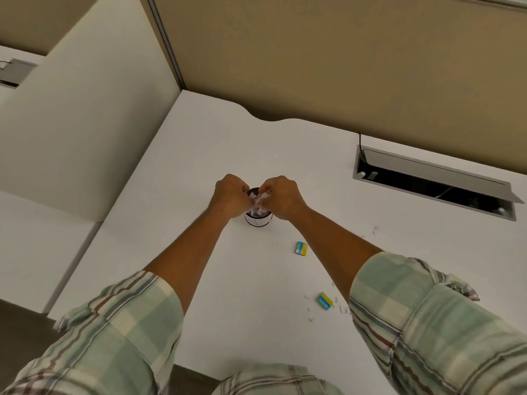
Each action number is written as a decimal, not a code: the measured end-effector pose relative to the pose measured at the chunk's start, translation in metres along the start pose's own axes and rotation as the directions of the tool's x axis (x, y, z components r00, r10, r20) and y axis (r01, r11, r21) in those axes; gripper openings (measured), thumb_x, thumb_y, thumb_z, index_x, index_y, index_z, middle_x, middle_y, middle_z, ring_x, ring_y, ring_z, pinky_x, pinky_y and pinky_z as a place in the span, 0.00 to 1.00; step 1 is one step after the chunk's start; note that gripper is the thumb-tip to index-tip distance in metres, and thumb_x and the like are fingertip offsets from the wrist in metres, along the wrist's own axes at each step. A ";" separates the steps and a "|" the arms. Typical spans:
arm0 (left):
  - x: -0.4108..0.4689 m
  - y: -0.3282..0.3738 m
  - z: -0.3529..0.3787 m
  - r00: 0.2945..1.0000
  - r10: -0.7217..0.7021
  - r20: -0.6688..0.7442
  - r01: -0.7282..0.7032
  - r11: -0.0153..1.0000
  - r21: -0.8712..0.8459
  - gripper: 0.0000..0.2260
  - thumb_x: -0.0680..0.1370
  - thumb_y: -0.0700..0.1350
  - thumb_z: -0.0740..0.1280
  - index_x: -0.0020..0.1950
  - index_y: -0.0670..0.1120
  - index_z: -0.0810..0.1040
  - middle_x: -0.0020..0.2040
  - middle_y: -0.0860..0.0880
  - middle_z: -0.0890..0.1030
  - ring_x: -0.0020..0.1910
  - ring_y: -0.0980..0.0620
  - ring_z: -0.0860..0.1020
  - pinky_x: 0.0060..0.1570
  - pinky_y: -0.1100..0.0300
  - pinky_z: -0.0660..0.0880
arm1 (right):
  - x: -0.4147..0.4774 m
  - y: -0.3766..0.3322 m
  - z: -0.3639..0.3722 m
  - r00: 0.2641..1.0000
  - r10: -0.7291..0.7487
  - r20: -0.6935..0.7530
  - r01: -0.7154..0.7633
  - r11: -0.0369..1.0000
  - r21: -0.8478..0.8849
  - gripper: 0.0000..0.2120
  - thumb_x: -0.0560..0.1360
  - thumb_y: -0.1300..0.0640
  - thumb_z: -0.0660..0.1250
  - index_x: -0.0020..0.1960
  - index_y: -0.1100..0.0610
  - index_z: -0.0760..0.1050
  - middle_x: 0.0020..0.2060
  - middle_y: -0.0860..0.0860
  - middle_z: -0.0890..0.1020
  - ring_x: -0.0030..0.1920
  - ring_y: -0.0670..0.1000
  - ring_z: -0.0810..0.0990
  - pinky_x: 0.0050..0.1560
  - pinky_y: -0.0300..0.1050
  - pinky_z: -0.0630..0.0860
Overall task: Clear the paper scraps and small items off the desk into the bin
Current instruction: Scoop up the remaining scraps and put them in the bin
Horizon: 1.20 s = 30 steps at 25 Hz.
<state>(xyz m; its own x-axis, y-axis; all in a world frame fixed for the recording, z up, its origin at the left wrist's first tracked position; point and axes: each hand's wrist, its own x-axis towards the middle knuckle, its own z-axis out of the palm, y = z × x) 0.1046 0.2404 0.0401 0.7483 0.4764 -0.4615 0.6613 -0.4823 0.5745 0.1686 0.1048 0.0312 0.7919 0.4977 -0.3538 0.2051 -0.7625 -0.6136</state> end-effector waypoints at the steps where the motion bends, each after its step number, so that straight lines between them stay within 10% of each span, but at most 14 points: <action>1: 0.001 -0.001 -0.002 1.000 -0.004 0.008 0.004 1.000 -0.025 0.08 0.68 0.43 0.79 0.43 0.41 0.85 0.38 0.44 0.84 0.35 0.49 0.79 0.35 0.59 0.76 | -0.001 0.000 0.000 1.000 -0.011 -0.007 0.011 1.000 -0.004 0.09 0.71 0.58 0.78 0.50 0.57 0.84 0.46 0.51 0.84 0.43 0.49 0.80 0.40 0.37 0.76; 6: -0.001 -0.005 -0.003 1.000 -0.015 -0.008 0.013 0.990 -0.141 0.17 0.70 0.38 0.79 0.58 0.40 0.84 0.53 0.44 0.85 0.50 0.45 0.85 0.53 0.50 0.83 | -0.006 -0.001 -0.003 0.998 0.012 -0.056 -0.011 1.000 0.023 0.09 0.73 0.62 0.74 0.53 0.57 0.84 0.51 0.54 0.85 0.49 0.54 0.84 0.50 0.45 0.82; 15: -0.015 -0.015 0.020 0.981 0.098 -0.166 -0.117 0.987 -0.108 0.07 0.75 0.34 0.70 0.49 0.42 0.87 0.47 0.45 0.87 0.43 0.49 0.83 0.43 0.62 0.78 | -0.018 0.009 0.001 0.996 -0.045 -0.081 0.037 0.995 -0.096 0.10 0.77 0.65 0.65 0.50 0.59 0.84 0.48 0.54 0.86 0.50 0.56 0.83 0.51 0.50 0.80; 18: -0.017 -0.019 0.027 0.964 0.143 -0.223 -0.161 0.985 -0.064 0.08 0.75 0.32 0.69 0.50 0.40 0.86 0.48 0.44 0.87 0.45 0.49 0.83 0.45 0.63 0.77 | -0.029 0.012 0.012 0.950 -0.309 0.040 0.272 0.760 -0.590 0.09 0.78 0.57 0.63 0.51 0.51 0.82 0.47 0.50 0.85 0.51 0.56 0.79 0.49 0.50 0.68; 21: -0.015 -0.027 0.031 0.952 0.095 -0.291 -0.129 0.987 -0.101 0.09 0.74 0.31 0.68 0.47 0.42 0.84 0.46 0.45 0.86 0.41 0.53 0.80 0.39 0.71 0.73 | -0.034 0.019 0.026 0.867 -0.462 0.188 0.453 0.571 -0.685 0.17 0.79 0.48 0.63 0.64 0.54 0.78 0.62 0.53 0.82 0.66 0.57 0.76 0.68 0.55 0.66; 26: -0.003 -0.038 0.030 0.971 -0.095 -0.218 0.025 0.953 -0.301 0.08 0.74 0.33 0.71 0.51 0.41 0.85 0.49 0.43 0.85 0.47 0.44 0.85 0.50 0.50 0.84 | -0.032 0.027 0.037 0.886 -0.277 0.372 0.464 0.500 -0.732 0.34 0.81 0.40 0.58 0.80 0.58 0.57 0.80 0.57 0.63 0.81 0.56 0.58 0.81 0.59 0.44; 30: 0.002 -0.042 0.031 0.972 -0.163 -0.167 0.083 0.910 -0.405 0.09 0.72 0.32 0.72 0.49 0.42 0.86 0.46 0.44 0.86 0.40 0.46 0.86 0.41 0.52 0.86 | -0.023 0.014 0.033 0.886 -0.166 0.433 0.453 0.507 -0.733 0.35 0.82 0.38 0.55 0.83 0.53 0.50 0.82 0.52 0.58 0.82 0.53 0.53 0.81 0.62 0.38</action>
<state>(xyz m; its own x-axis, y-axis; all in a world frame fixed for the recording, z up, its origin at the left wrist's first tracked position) 0.0801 0.2384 -0.0060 0.6117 0.6646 -0.4291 0.6432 -0.1019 0.7589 0.1341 0.0964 0.0069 0.4188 0.7467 -0.5167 0.8844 -0.4644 0.0457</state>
